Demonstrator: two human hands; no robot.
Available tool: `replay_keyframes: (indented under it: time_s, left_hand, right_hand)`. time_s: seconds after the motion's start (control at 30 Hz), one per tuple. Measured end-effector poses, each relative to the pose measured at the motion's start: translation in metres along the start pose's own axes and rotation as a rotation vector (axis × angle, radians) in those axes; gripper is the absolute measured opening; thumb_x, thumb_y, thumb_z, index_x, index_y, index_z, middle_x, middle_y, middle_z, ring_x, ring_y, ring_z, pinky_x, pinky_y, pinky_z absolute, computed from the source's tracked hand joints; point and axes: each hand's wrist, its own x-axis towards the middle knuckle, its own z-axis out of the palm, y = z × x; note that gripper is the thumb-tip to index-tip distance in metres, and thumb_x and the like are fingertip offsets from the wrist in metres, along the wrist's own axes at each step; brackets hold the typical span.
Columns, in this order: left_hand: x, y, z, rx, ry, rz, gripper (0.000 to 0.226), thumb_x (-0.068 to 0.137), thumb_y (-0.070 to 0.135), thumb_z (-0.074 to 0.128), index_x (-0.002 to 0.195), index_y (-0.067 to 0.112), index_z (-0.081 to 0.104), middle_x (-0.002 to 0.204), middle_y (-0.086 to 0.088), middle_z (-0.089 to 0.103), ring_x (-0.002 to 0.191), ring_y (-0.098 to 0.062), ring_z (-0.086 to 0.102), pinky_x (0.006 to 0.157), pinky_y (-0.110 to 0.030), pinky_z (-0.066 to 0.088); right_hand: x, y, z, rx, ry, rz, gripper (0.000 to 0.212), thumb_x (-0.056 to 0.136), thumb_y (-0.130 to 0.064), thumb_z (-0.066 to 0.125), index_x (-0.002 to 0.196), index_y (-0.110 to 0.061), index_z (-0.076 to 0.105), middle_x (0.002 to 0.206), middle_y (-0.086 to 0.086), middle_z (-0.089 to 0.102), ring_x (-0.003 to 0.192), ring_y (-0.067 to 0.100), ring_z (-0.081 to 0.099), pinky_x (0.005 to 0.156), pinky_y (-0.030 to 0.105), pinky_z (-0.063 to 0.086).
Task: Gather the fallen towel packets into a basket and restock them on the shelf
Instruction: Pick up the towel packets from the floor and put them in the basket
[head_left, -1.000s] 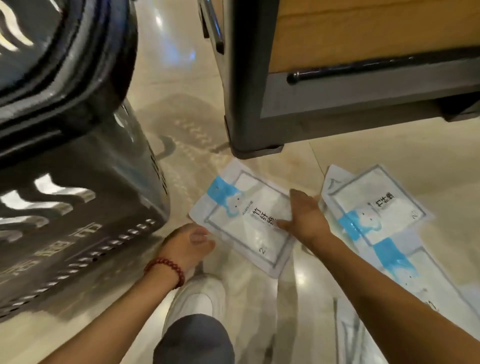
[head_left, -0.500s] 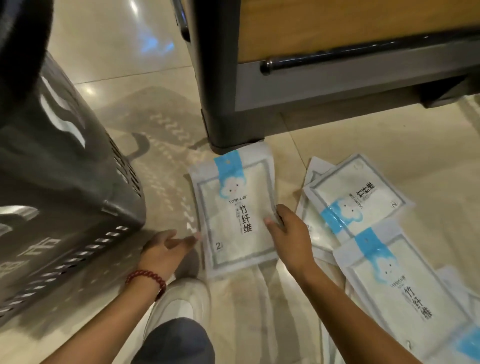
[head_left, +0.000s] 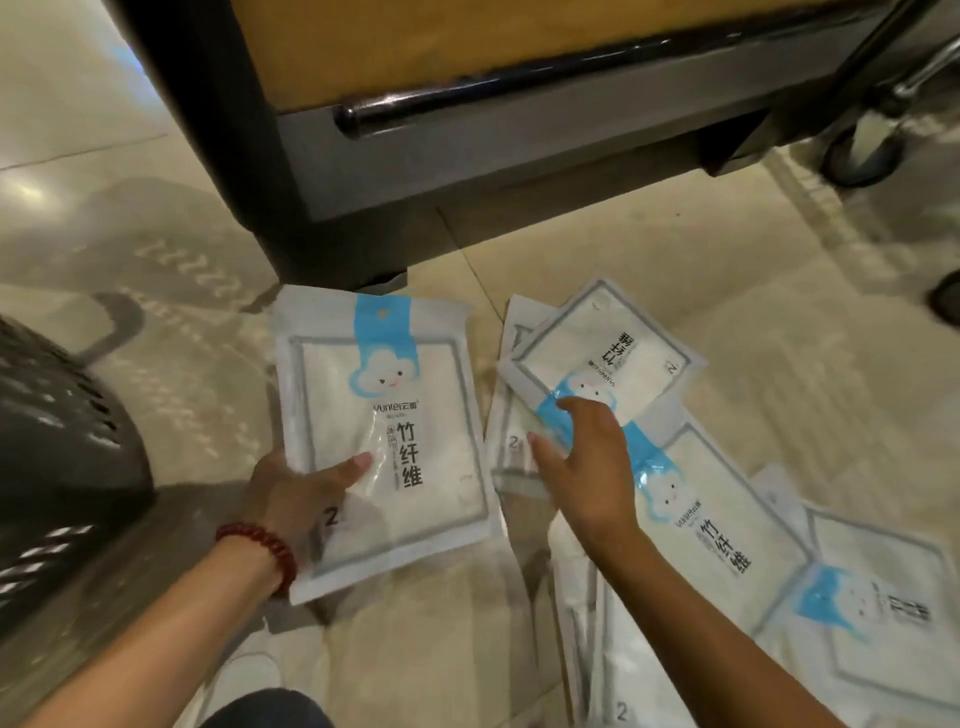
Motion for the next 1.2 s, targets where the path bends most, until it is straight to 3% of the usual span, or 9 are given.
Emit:
replay_keyframes:
  time_s: [0.13,0.3,0.47,0.63,0.77,0.87,0.97,1.1,1.2]
  left_hand:
    - [0.009,0.001,-0.002,-0.066,-0.009,-0.028,0.021,0.068,0.007,0.078,0.087,0.003,0.069,0.074,-0.014,0.073,0.069,-0.033,0.071,0.066,-0.04,0.056]
    - [0.016,0.004,-0.011,-0.139,0.03,0.002,0.015,0.071,0.003,0.074,0.085,0.003,0.068,0.076,-0.014,0.073,0.067,-0.029,0.071,0.055,-0.035,0.057]
    - [0.014,0.006,-0.024,-0.098,-0.022,-0.042,0.017,0.069,0.002,0.072,0.085,0.005,0.067,0.074,-0.014,0.072,0.063,-0.025,0.071,0.05,-0.028,0.054]
    - [0.01,-0.003,-0.04,0.142,0.015,-0.059,0.02,0.072,0.018,0.075,0.086,0.008,0.064,0.08,-0.011,0.068,0.072,-0.024,0.063,0.069,-0.033,0.049]
    - [0.01,-0.007,-0.055,0.244,0.091,-0.007,0.031,0.075,0.018,0.075,0.099,0.005,0.061,0.092,-0.014,0.065,0.088,-0.03,0.062,0.077,-0.04,0.049]
    - [0.009,-0.008,-0.062,0.264,0.123,0.012,0.035,0.077,0.016,0.074,0.106,0.003,0.059,0.107,-0.022,0.064,0.102,-0.038,0.06,0.089,-0.049,0.048]
    - [0.008,-0.009,-0.065,0.252,0.122,-0.008,0.035,0.077,0.016,0.074,0.105,0.004,0.059,0.107,-0.021,0.064,0.102,-0.038,0.061,0.09,-0.049,0.048]
    - [0.003,-0.01,-0.066,0.239,0.126,-0.018,0.035,0.077,0.018,0.074,0.105,0.004,0.059,0.108,-0.022,0.064,0.103,-0.038,0.061,0.091,-0.05,0.048]
    - [0.001,-0.009,-0.061,0.234,0.141,-0.021,0.039,0.078,0.021,0.074,0.109,0.003,0.059,0.112,-0.022,0.063,0.105,-0.039,0.06,0.093,-0.051,0.047]
  right_hand:
    - [0.029,0.012,-0.001,-0.591,-0.175,0.076,0.035,0.089,-0.019,0.055,0.121,-0.009,0.045,0.119,0.01,0.05,0.106,0.029,0.051,0.073,0.033,0.042]
    - [0.044,-0.008,0.007,-0.799,-0.338,-0.108,0.027,0.086,0.006,0.049,0.109,-0.006,0.057,0.106,0.008,0.065,0.097,0.026,0.063,0.067,0.029,0.042]
    - [0.055,-0.046,0.024,-0.24,-0.367,0.001,0.019,0.092,-0.008,0.046,0.096,0.004,0.061,0.088,0.014,0.06,0.091,0.031,0.062,0.07,0.029,0.044]
    - [0.062,-0.047,0.034,0.305,-0.406,0.067,0.025,0.094,-0.018,0.053,0.111,-0.001,0.062,0.109,0.015,0.064,0.1,0.026,0.06,0.087,0.028,0.044]
    - [0.084,-0.006,0.023,-0.248,-0.183,-0.121,0.065,0.089,-0.018,0.059,0.146,-0.011,0.029,0.151,0.01,0.032,0.138,0.026,0.03,0.111,0.036,0.03]
    - [0.111,0.017,0.007,-0.693,-0.411,-0.035,0.106,0.082,-0.05,0.064,0.149,-0.022,-0.014,0.159,0.003,-0.008,0.146,0.025,-0.007,0.113,0.057,0.001]
    - [0.12,0.021,0.005,-0.808,-0.444,-0.078,0.116,0.071,-0.063,0.067,0.149,-0.02,-0.008,0.156,0.008,0.008,0.144,0.029,0.007,0.111,0.061,-0.001]
    - [0.113,0.007,0.009,-0.852,-0.169,-0.259,0.07,0.075,-0.042,0.072,0.127,-0.008,0.041,0.124,0.015,0.05,0.117,0.034,0.044,0.095,0.043,0.035]
    - [0.114,-0.003,-0.013,-0.648,-0.058,-0.326,0.024,0.083,-0.021,0.062,0.101,-0.006,0.054,0.096,0.017,0.062,0.091,0.035,0.056,0.066,0.035,0.038]
